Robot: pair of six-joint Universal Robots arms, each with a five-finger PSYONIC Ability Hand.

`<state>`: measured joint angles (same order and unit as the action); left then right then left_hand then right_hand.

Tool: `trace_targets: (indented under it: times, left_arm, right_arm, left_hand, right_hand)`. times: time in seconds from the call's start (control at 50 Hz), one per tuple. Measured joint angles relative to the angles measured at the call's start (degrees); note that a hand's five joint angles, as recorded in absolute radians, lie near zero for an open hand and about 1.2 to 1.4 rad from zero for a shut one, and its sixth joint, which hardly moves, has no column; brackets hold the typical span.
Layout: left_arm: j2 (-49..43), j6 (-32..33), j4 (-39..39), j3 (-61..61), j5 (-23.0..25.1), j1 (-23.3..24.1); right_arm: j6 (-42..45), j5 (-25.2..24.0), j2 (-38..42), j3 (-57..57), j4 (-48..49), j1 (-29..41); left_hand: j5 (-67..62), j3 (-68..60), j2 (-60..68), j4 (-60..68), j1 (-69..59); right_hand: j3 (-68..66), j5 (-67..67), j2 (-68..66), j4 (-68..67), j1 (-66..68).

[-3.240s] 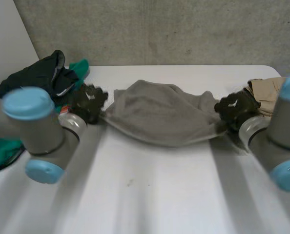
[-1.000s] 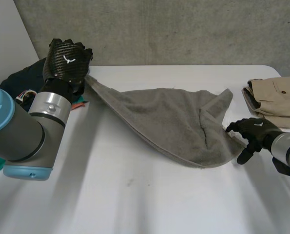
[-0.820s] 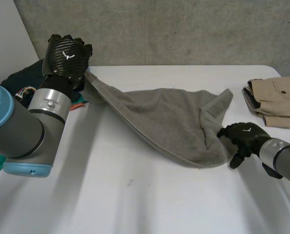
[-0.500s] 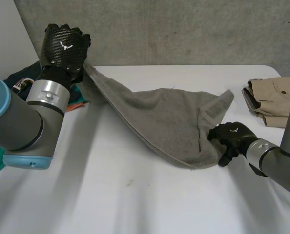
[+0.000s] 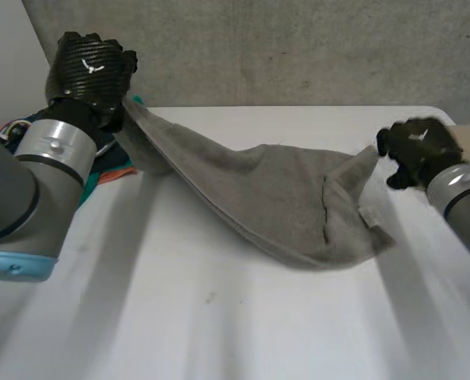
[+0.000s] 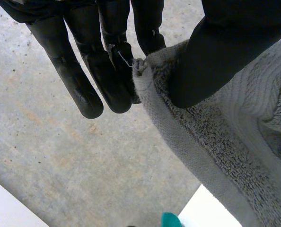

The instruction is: Fold the laundry.

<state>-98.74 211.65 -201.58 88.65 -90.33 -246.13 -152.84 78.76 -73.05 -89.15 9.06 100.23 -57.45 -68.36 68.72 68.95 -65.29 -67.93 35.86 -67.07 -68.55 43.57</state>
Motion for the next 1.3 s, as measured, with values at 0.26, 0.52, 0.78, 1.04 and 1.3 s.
trace_targets:
  times: [0.26,0.52,0.78,1.04,1.3]
  left_arm:
    - [3.26,-0.15,3.30,5.66,0.48,-0.58]
    - [-2.34,-0.39,2.74,0.82,0.06,-0.23]
    - [-3.31,-2.86,2.83,0.09,0.10,-0.55]
    - [-3.69,-3.30,2.78,0.25,0.24,-0.59]
    - [-3.84,-3.26,2.82,0.29,0.24,-0.62]
  right_arm:
    - [4.02,-3.86,-0.89,-0.44,-10.85,-2.75]
    - [7.63,-9.98,5.06,-8.16,-6.25,-4.31]
    - [13.33,-14.31,12.42,-7.77,-1.09,-4.18]
    - [14.38,-13.93,15.78,-7.14,5.03,-4.04]
    - [14.30,-13.58,18.88,-3.36,6.83,-3.95]
  left_hand:
    - [0.00,0.00,0.00,0.00,0.00]
    - [0.00,0.00,0.00,0.00,0.00]
    - [0.00,0.00,0.00,0.00,0.00]
    - [0.00,0.00,0.00,0.01,0.00]
    - [0.00,0.00,0.00,0.01,0.00]
  right_hand:
    - [30.33,-9.85,30.12,31.07,-7.65]
    - [34.32,-12.21,33.75,35.01,-9.81]
    - [30.30,-7.94,30.47,30.95,-6.13]
    - [23.59,-3.65,22.72,24.32,0.82]
    - [19.84,-3.64,19.03,20.45,4.52]
